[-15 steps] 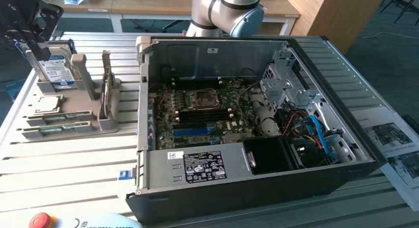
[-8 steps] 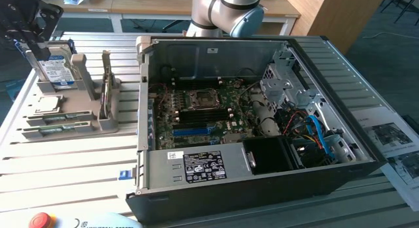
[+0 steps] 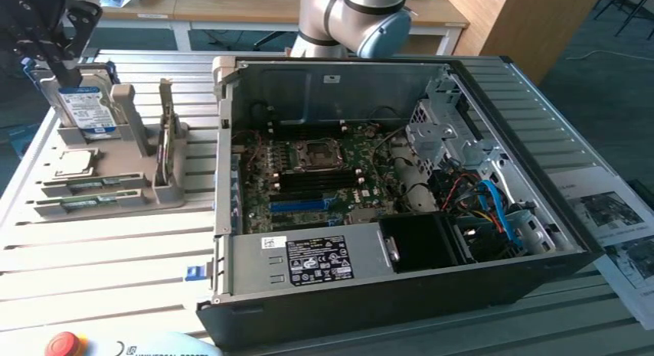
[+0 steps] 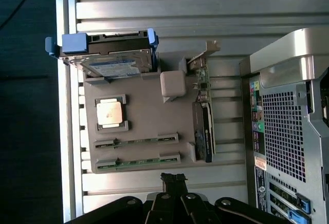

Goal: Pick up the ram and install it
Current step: 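Reach for the ram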

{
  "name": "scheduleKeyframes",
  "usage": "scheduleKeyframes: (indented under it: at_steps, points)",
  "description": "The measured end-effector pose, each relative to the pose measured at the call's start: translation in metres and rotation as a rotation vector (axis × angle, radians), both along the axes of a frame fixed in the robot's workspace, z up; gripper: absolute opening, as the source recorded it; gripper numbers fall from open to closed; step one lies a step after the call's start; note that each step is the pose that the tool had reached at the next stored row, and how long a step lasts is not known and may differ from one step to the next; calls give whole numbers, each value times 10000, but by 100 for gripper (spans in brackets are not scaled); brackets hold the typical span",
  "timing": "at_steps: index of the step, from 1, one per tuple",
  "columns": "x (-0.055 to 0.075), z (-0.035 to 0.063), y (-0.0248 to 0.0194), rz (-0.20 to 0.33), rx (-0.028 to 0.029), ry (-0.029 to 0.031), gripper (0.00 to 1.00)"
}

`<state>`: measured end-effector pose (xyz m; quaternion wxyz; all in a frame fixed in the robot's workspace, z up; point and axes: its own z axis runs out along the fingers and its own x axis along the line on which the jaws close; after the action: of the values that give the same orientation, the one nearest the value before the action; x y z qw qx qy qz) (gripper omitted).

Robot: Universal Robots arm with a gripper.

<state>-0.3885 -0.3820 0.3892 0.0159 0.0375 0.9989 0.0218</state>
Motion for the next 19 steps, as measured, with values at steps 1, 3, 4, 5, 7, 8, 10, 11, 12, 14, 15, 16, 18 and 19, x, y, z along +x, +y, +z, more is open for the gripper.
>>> scheduleKeyframes:
  at_steps: [1, 3, 4, 5, 7, 8, 10, 11, 12, 14, 15, 16, 18, 19]
  points:
    - [0, -1, 17, -1, -1, 0, 10]
    - [0, -3, 47, -1, -3, 0, 10]
    - [-1, -3, 58, -2, -4, 0, 10]
    - [-1, -2, 60, -1, -5, 1, 10]
    - [-1, -3, 60, -1, -5, 1, 10]
    - [-1, -3, 60, -1, -5, 1, 10]
    - [-2, -2, 60, -1, -5, 1, 10]
    - [-11, -3, 61, -2, -5, 1, 10]
    - [-26, -4, 62, -2, -5, 2, 10]
    - [-64, -7, 63, -1, -5, 1, 10]
    - [-81, -9, 65, -1, -4, 0, 10]
    - [-97, -10, 68, -1, -4, 0, 10]
    - [-128, -13, 73, -1, -5, 1, 10]
    - [-145, -14, 76, -1, -5, 1, 10]
